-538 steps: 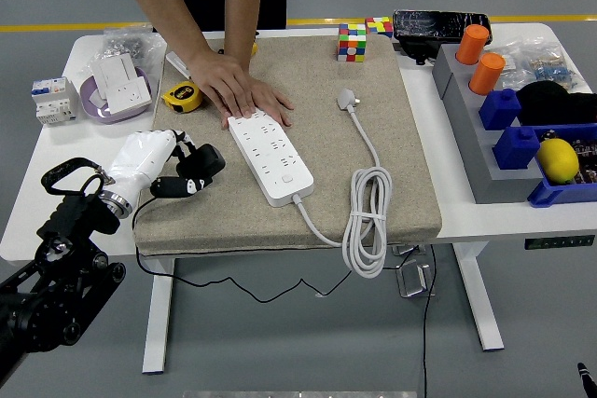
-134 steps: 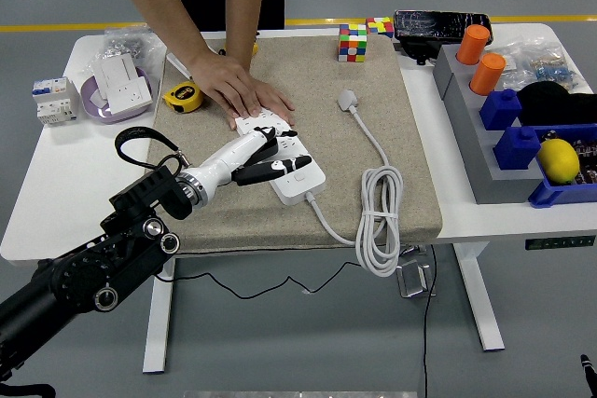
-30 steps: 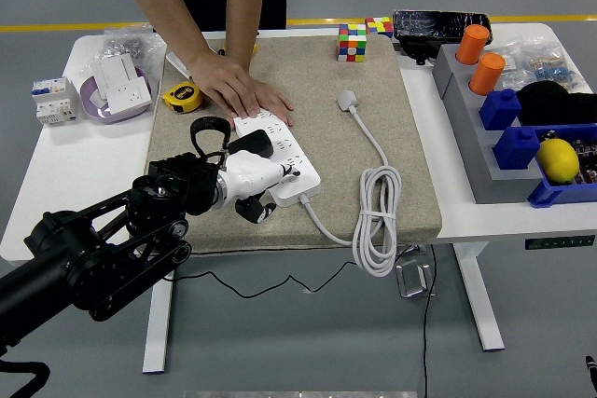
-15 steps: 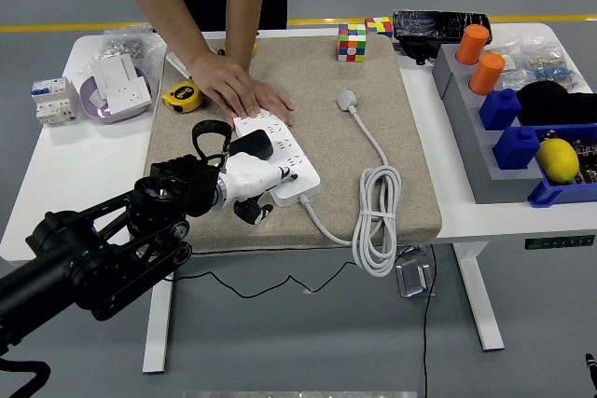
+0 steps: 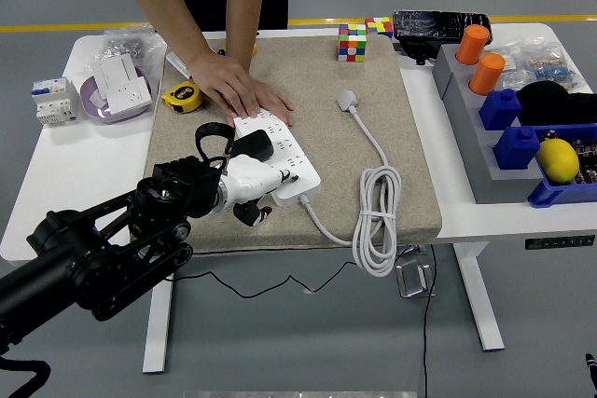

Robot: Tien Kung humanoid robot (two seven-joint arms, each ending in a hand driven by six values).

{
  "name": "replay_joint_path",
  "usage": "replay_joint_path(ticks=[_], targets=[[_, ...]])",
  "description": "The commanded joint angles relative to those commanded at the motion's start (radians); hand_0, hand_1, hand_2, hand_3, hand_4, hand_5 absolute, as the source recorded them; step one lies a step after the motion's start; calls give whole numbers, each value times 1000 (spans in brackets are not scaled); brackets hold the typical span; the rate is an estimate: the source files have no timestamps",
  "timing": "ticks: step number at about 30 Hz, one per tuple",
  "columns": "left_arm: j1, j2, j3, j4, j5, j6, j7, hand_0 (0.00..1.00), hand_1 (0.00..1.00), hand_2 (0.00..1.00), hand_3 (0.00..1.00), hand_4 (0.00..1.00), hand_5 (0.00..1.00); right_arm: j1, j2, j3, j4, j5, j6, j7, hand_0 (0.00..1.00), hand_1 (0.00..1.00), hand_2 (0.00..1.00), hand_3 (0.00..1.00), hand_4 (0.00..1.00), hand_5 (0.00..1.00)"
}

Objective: Pick up the plug,place it near the board,insert it into the board,press the button

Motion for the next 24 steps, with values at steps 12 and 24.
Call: replay_joint_path(ticks=[12, 24], targets=[[-9, 1, 17, -1, -2, -30, 1, 141, 43, 168, 913, 512, 5, -1, 2, 2, 0, 0, 0, 1, 949, 885, 830, 847, 998, 998], [-15, 0, 13, -3, 7, -22, -3, 142, 41, 168, 903, 511, 6, -1, 2, 4, 0, -1, 0, 0, 949, 885, 830, 847, 998, 998]])
